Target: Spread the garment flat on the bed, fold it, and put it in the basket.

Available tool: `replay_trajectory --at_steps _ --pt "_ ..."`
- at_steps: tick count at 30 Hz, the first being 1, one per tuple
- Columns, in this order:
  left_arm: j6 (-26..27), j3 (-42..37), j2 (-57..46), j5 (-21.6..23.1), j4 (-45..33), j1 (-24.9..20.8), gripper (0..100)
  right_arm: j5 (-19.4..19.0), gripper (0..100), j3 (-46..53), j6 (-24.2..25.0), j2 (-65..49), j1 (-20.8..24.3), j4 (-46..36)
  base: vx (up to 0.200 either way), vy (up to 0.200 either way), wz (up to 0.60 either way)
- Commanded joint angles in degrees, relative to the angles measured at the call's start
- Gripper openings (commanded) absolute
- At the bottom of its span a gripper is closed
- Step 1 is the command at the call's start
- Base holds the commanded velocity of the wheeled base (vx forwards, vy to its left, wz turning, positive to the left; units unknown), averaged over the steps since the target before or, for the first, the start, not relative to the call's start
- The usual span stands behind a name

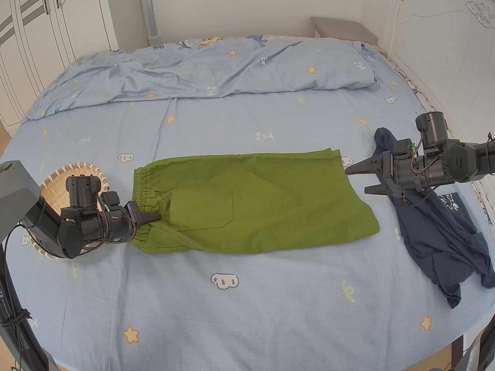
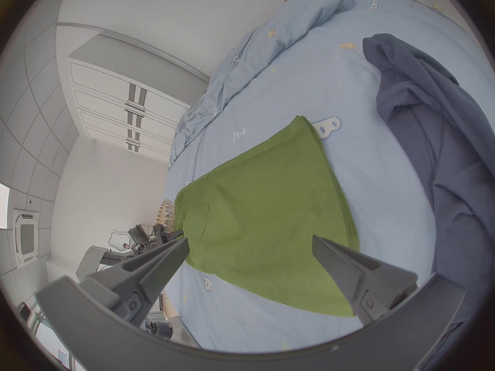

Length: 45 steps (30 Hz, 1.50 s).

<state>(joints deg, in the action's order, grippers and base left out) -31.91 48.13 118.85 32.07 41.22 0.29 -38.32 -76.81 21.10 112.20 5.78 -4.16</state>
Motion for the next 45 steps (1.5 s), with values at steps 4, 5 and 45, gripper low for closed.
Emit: replay_trajectory --at_steps 4,5,45 --pt "-0.08 0.04 -1.86 0.18 -0.17 0.41 0 0.35 100 0.7 -0.71 4.08 -2.61 -0.06 0.0 0.0 0.0" --pt "-0.08 -0.05 -2.13 0.18 -0.26 0.41 0 0.43 100 0.61 -0.71 4.78 -2.88 -0.06 0.0 0.0 0.0" --pt "-0.08 -0.14 -3.62 0.18 -0.44 0.41 0 -9.06 0 -3.43 0.96 14.36 -5.43 -1.03 0.0 0.0 0.0"
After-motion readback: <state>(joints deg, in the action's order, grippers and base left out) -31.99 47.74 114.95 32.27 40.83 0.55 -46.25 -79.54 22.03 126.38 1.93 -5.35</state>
